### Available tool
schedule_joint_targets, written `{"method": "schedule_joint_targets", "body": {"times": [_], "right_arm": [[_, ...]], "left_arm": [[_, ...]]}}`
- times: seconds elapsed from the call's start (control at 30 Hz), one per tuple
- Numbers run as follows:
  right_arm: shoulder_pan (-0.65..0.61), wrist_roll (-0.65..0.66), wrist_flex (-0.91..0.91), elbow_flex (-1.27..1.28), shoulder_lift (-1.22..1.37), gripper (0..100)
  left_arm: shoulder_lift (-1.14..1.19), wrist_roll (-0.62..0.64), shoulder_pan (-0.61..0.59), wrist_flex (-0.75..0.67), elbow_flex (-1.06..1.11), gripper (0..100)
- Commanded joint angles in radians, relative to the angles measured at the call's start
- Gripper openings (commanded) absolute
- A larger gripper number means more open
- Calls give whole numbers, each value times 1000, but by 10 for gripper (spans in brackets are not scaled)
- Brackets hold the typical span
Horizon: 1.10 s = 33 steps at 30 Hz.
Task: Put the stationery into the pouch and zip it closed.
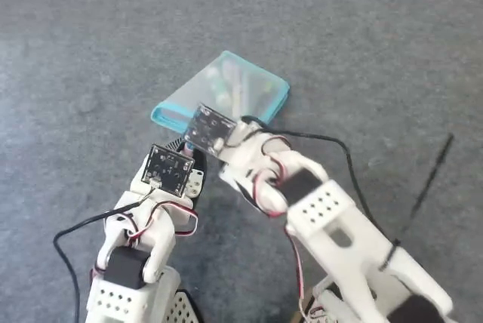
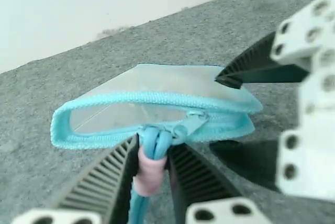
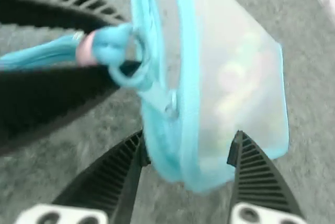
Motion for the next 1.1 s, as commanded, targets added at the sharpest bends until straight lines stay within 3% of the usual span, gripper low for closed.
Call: {"method": "schedule_joint_targets", "body": {"times": [0.0,0.13,0.77,1.07], "right_arm": [[15,2,-28,-124,68,144],[38,2,-19,-161,125,1],[237,-5,153,-157,117,8],[254,84,171,64,-160,8]], "left_arm": [[-17,-12,3,-29,-16,10],[-17,-12,3,-29,-15,10],[-17,-12,-46,-37,4,10],[-17,-12,-66,-54,5,10]]}}
